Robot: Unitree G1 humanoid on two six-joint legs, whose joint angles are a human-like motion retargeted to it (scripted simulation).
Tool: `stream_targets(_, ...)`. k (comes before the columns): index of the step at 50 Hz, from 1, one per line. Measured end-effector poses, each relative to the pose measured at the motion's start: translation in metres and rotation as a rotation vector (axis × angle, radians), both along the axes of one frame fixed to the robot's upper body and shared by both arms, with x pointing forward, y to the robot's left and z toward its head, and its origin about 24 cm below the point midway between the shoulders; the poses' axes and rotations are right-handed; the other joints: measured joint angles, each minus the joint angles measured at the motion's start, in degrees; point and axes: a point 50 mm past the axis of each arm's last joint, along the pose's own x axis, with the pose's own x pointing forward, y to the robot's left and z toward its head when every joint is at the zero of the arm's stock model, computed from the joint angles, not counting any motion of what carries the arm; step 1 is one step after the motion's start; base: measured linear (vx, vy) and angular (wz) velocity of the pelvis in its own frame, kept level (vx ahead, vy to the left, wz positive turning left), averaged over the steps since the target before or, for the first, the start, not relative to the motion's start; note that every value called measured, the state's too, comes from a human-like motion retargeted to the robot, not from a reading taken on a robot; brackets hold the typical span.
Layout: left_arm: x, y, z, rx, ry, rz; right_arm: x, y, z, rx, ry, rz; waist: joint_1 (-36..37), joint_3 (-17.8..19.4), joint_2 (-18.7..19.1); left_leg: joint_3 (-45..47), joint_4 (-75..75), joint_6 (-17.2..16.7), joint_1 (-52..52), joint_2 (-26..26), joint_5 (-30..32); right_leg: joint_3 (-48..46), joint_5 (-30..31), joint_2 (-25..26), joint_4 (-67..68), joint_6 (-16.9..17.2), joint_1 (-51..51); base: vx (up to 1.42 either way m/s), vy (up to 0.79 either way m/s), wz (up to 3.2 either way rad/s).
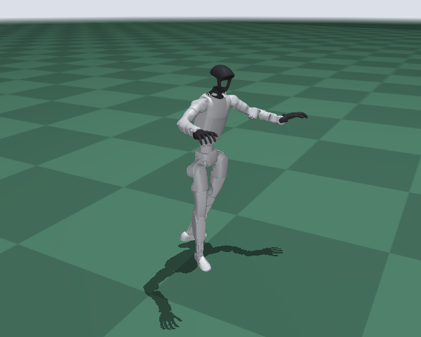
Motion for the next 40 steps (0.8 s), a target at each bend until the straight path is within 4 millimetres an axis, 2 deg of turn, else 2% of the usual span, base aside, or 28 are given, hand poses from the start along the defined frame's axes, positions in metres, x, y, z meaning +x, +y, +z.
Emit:
stream_targets(3, -0.005, 0.007, -0.005, -0.003, 0.1, 0.047, 0.001, -0.002, -0.011, 0.043, 0.069, -0.02, 1.71, 2.4, -3.81, -9.52, 21.21, 5.0, -2.66, 5.07, -1.8, 9.03, 1.22, -1.29, -3.45, 0.0, 4.3, 0.16, 0.07, -2.66)
stream_targets(5, -0.008, 0.01, -0.007, 0.022, 0.156, 0.061, 0.002, 0.001, -0.017, 0.069, 0.086, 0.003, 2.45, 3.22, -3.82, -22.49, 34.87, 4.9, -8.82, 8.15, -2.92, 14.51, 1.45, -0.28, -4.33, -0.06, 6.01, 0.1, 0.19, -2.61)
stream_targets(7, -0.009, 0.011, -0.013, 0.037, 0.186, 0.052, 0.003, 0.005, -0.022, 0.081, 0.086, 0.042, 3.33, 2.89, -3.45, -34.86, 40.75, 2.44, -14.06, 6.66, -3.94, 20.25, 1.68, 1.19, -4.24, -0.45, 6.22, 0.06, 0.18, -2.63)
stream_targets(9, -0.01, 0.011, -0.02, 0.049, 0.2, 0.023, 0.004, 0.011, -0.026, 0.077, 0.079, 0.083, 3.98, 2.24, -3.34, -42.99, 41.99, 1.22, -16.37, 4.4, -5.59, 25.77, 2.13, 1.99, -4.14, -0.36, 6.08, 0.05, 0.2, -2.54)
stream_targets(13, -0.011, 0.01, -0.031, 0.047, 0.182, -0.036, 0.007, 0.02, -0.026, 0.035, 0.057, 0.147, 5.34, 1.2, -2.36, -54.3, 37.18, 2.51, -16.52, 1.31, -8.4, 36.38, 3.86, 3.92, -5.43, 0.0, 6.14, 0.0, 0.21, -2.49)
stream_targets(18, -0.016, 0.011, -0.029, 0.053, -0.001, -0.075, 0.01, 0.029, -0.014, -0.024, -0.039, 0.192, 7.22, 2.39, 1.59, -71.25, 24.09, 1.63, -10.27, -0.99, -7.94, 47.87, 6.15, 9.34, -7.69, 0.0, 8.3, -0.08, 0.2, -2.41)
stream_targets(19, -0.016, 0.009, -0.025, 0.079, -0.078, -0.116, 0.01, 0.031, -0.008, -0.032, -0.105, 0.214, 6.51, 2.86, 2.67, -72.9, 24.81, 0.2, -10.01, -0.69, -8.24, 49.06, 5.85, 10.32, -7.77, 0.0, 8.67, -0.18, 0.27, -1.64)
stream_targets(20, -0.016, 0.006, -0.018, 0.114, -0.18, -0.171, 0.008, 0.035, -0.001, -0.038, -0.195, 0.242, 5.39, 3.37, 3.88, -73.95, 27.14, -1.78, -10.4, -0.18, -8.85, 49.85, 5.23, 11.27, -7.7, 0.0, 9.03, -0.21, 0.25, -1.54)
stream_targets(23, -0.02, 0.007, -0.01, 0.099, -0.35, -0.145, 0.011, 0.037, 0.001, -0.047, -0.214, 0.237, 5.53, 3.53, 4.14, -71.39, 12.42, -1.73, -3.27, 0.45, -8.71, 53.01, 6.09, 12.22, -8.18, 0.0, 6.97, -0.29, 0.24, -1.76)
stream_targets(27, -0.024, 0.012, -0.003, 0.052, -0.434, -0.116, 0.011, 0.034, -0.002, -0.043, -0.192, 0.206, 3.83, 3.1, 4.61, -63.53, 0.91, -3.53, 0.01, 0.05, -6.9, 46.3, 4.08, 9.9, -8.47, 0.0, 2.58, -0.42, 0.32, -1.32)
stream_targets(30, -0.028, 0.02, -0.001, 0.017, -0.411, -0.058, 0.009, 0.027, -0.006, -0.04, -0.145, 0.164, 2.97, 2.39, 5.35, -59.29, -5.91, -5.52, 0.05, -0.54, -3.56, 33.91, 0.29, 6.85, -8.47, 0.0, -0.68, -0.44, 0.28, -1.14)
stream_targets(33, -0.031, 0.028, 0.0, -0.017, -0.363, 0.002, 0.009, 0.019, -0.007, -0.031, -0.097, 0.118, 3.13, 2.48, 6.28, -55.43, -10.59, -6.9, -0.12, -0.42, -0.31, 20.72, 1.41, 4.53, -8.47, -0.08, -0.89, -0.42, 0.15, -1.11)
stream_targets(36, -0.035, 0.033, 0.003, -0.026, -0.347, 0.03, 0.009, 0.012, -0.01, -0.017, -0.072, 0.088, 3.8, 2.47, 6.96, -52.02, -12.91, -7.1, -0.69, -0.03, 2.01, 18.07, 4.35, 3.83, -8.46, -1.86, 1.09, -0.39, 0.06, -1.02)
stream_targets(40, -0.041, 0.039, 0.005, -0.001, -0.333, 0.041, 0.008, 0.006, -0.016, 0.009, -0.057, 0.078, 4.79, 1.15, 7.93, -48.22, -13.45, -7.58, -2.78, 1.45, 3.83, 20.74, 1.21, 3.93, -2.92, -3.97, 2.91, -0.36, 0.0, -0.83)
